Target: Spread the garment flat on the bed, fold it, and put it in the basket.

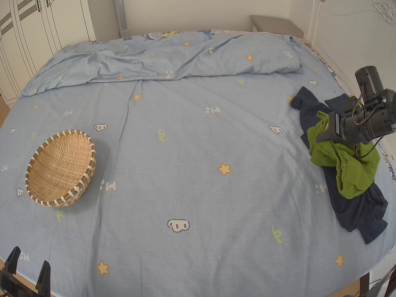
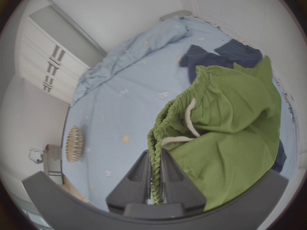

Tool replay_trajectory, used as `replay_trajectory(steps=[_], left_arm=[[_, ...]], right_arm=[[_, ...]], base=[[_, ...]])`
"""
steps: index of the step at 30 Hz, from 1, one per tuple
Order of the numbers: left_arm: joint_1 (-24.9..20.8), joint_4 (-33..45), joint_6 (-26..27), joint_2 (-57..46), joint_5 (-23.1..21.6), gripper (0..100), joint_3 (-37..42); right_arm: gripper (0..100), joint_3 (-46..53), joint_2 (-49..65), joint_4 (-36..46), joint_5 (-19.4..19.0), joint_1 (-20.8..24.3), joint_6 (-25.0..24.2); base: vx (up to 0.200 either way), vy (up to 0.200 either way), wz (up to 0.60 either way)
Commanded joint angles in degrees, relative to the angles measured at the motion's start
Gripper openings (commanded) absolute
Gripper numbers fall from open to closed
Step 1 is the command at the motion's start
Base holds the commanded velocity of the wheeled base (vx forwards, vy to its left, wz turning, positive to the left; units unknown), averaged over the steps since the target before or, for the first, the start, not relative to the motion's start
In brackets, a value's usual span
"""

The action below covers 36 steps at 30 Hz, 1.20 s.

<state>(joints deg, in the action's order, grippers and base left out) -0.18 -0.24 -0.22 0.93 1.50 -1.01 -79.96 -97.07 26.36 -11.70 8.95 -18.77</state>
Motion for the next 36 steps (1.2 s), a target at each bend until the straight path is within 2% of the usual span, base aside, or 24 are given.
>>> replay_trajectory(steps=[1,2,4,5,6,7,9,12,13,14,16,17,20,30,31,36], left_arm=[[0.01,-0.02,-0.04,-0.93,-0.01,100,1.01],[0.01,-0.02,-0.04,-0.93,-0.01,100,1.01],[0.01,-0.02,-0.04,-0.93,-0.01,100,1.01],[0.01,-0.02,-0.04,-0.93,-0.01,100,1.01],[0.01,-0.02,-0.04,-0.93,0.08,100,1.01],[0.01,-0.02,-0.04,-0.93,0.08,100,1.01],[0.01,-0.02,-0.04,-0.93,-0.01,100,1.01],[0.01,-0.02,-0.04,-0.93,-0.01,100,1.01],[0.01,-0.02,-0.04,-0.93,-0.01,100,1.01],[0.01,-0.02,-0.04,-0.93,-0.01,100,1.01],[0.01,-0.02,-0.04,-0.93,-0.01,100,1.01],[0.01,-0.02,-0.04,-0.93,-0.01,100,1.01],[0.01,-0.02,-0.04,-0.93,0.08,100,1.01],[0.01,-0.02,-0.04,-0.93,-0.01,100,1.01],[0.01,-0.02,-0.04,-0.93,-0.01,100,1.01],[0.01,-0.02,-0.04,-0.93,-0.01,100,1.01]], right_arm=[[0,-3.19,6.02,1.33,-1.66,7.05,-3.29],[0,-4.86,6.19,0.54,-1.13,12.85,-6.54],[0,-6.7,6.02,0.1,-1.13,16.72,-8.65],[0,-6.7,6.02,0.1,-1.13,16.72,-8.65],[0,-8.11,5.76,-0.25,-1.13,20.85,-10.67],[0,-8.11,5.76,-0.25,-1.13,20.85,-10.67],[0,-8.81,4.79,-1.4,-0.95,26.65,-12.08],[0,-8.99,0.92,-3.94,-0.43,32.45,-13.57],[0,-8.99,0.57,-4.21,-0.25,32.98,-13.66],[0,-9.34,-1.89,-6.05,1.86,35.79,-14.27],[0,-9.43,-4.18,-7.64,4.32,37.81,-14.27],[0,-9.87,-7.69,-9.83,7.57,39.92,-14.27],[0,-10.66,-13.23,-12.91,10.21,42.03,-14.27],[0,-13.47,-19.56,-15.72,10.56,42.82,-14.19],[100,-13.65,-20.0,-15.81,10.56,42.82,-14.01],[100,-13.47,-21.75,-15.55,10.65,42.91,-13.39]], base=[[0.0,0.0,0.0],[0.0,0.0,0.0],[0.0,0.0,0.0],[0.0,0.0,0.0],[0.0,0.0,0.0],[0.0,0.0,0.0],[0.0,0.0,0.0],[0.0,0.0,0.0],[0.0,0.0,0.0],[0.0,0.0,0.0],[0.0,0.0,0.0],[0.0,0.0,0.0],[0.0,0.0,0.0],[0.0,0.0,0.0],[0.0,0.0,0.0],[0.0,0.0,0.0]])
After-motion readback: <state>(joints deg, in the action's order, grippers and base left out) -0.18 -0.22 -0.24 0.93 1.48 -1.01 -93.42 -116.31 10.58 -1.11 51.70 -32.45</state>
